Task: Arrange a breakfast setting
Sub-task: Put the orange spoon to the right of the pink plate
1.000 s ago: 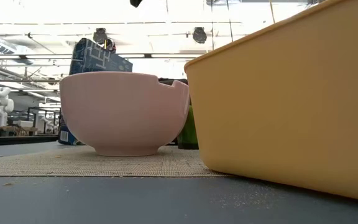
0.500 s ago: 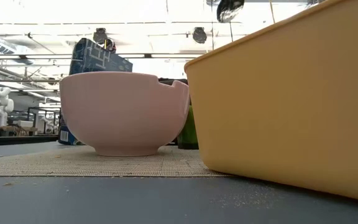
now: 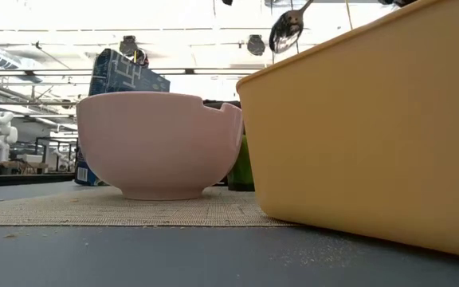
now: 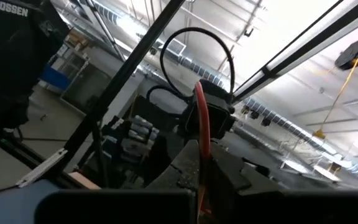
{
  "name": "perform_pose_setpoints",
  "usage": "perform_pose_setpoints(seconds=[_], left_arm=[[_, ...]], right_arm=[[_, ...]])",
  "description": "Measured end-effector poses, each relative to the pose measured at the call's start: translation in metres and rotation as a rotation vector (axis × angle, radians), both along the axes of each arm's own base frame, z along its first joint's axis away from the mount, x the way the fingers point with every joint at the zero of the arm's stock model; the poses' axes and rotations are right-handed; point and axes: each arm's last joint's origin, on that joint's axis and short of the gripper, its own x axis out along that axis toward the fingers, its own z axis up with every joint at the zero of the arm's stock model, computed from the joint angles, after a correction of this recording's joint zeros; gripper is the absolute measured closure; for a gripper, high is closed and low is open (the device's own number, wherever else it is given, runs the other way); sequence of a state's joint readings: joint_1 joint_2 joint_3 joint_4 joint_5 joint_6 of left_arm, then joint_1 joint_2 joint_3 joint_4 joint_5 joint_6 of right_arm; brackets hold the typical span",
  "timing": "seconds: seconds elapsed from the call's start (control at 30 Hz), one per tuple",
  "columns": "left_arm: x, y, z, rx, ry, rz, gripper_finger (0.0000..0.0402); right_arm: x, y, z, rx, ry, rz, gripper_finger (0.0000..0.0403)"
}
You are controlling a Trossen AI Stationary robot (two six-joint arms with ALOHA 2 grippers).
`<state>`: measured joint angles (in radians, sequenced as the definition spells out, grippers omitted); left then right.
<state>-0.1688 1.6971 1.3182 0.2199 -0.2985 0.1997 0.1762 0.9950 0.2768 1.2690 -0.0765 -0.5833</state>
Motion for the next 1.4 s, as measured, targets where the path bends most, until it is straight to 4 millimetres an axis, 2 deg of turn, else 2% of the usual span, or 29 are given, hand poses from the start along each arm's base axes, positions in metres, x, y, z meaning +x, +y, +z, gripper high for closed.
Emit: perform_pose_setpoints(seconds=[0.33, 0.5, 0.83, 1.1, 1.4], left_arm=[[0.016, 0.006, -0.028, 0.058, 0.066, 0.011, 0.0247], [0.021, 0.007, -0.036, 0.06, 0.081, 0.015, 0.0247], [0.022, 0.015, -0.036, 0.015, 0.074, 0.041, 0.0247], [0.022, 0.015, -0.036, 0.012, 0.073, 0.043, 0.0249], [0.022, 0.019, -0.037, 0.011, 0.083, 0.052, 0.0302]], right_arm=[[0.003, 0.0, -0.003, 0.018, 0.014, 0.009, 0.0396], [0.002, 0.0, -0.002, 0.02, 0.008, 0.008, 0.0396], [0.003, 0.0, -0.003, 0.067, 0.023, 0.023, 0.0396], [0.006, -0.003, -0.007, 0.111, 0.084, -0.087, 0.0396], [0.006, -0.003, -0.008, 0.12, 0.086, -0.079, 0.0396]])
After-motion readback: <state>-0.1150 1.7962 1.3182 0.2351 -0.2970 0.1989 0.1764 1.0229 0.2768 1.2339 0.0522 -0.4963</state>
